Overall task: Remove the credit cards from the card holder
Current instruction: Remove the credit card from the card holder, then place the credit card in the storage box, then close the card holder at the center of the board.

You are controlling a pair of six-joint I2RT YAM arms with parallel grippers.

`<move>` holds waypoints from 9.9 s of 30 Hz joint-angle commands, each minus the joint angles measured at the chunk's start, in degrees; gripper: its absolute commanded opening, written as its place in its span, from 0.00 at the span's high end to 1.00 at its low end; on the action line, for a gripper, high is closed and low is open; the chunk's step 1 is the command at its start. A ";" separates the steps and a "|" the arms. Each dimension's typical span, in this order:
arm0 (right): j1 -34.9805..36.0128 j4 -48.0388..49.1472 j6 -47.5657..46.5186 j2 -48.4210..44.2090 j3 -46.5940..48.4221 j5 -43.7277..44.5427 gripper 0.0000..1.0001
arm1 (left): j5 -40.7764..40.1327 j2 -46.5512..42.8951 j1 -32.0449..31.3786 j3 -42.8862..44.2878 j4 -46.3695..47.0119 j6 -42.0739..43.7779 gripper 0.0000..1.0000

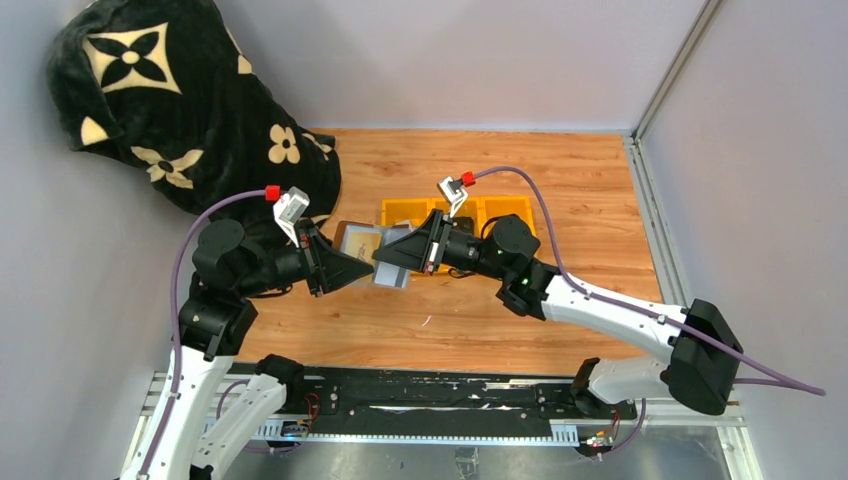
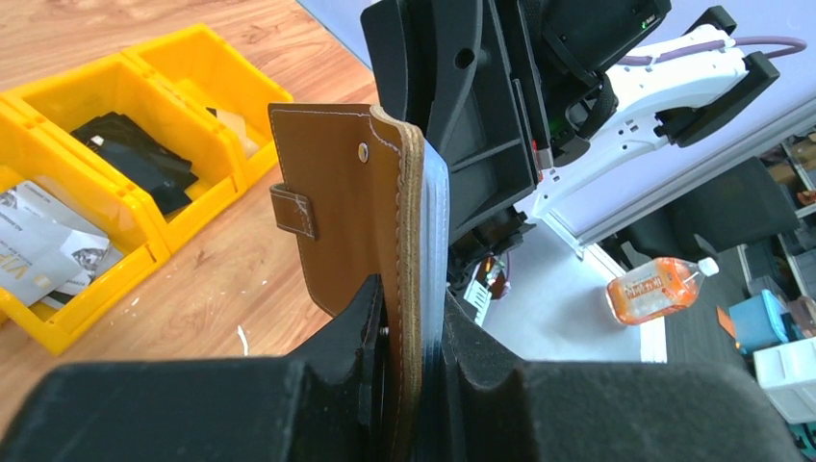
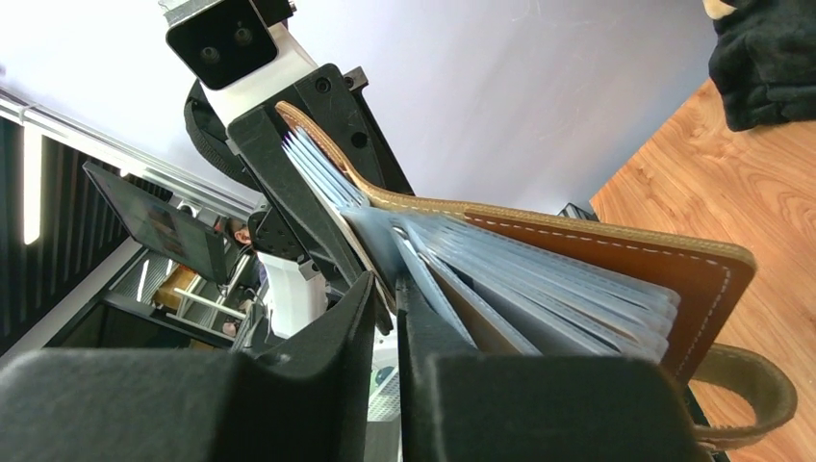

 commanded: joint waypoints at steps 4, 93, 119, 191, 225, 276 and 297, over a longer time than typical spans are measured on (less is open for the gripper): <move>1.69 8.79 1.69 2.06 -0.26 0.82 1.00 | 14.32 1.07 -2.14 -2.16 6.58 -8.47 0.82; -0.22 2.92 -7.46 -8.76 -11.87 -2.14 1.00 | 15.31 0.12 -0.91 2.30 9.99 -14.31 0.79; -0.22 21.69 1.50 -3.80 -11.54 -6.36 0.82 | 15.39 0.13 -0.74 2.47 11.61 -16.22 0.85; -46.80 -63.22 -40.29 -16.63 -1.52 6.16 1.00 | -3.19 2.31 -0.30 11.37 -29.01 39.34 1.00; -41.85 -61.86 -46.26 11.40 11.49 14.17 0.57 | -5.99 7.63 -4.09 5.71 -32.13 55.16 1.00; -19.35 -26.46 -23.13 -0.81 -17.27 -5.88 0.40 | -25.51 41.99 -18.49 5.21 -38.80 80.90 0.95; -23.98 -36.23 -29.27 -4.34 -13.09 -2.37 0.36 | -30.77 37.68 -20.22 -5.24 -22.66 79.52 0.33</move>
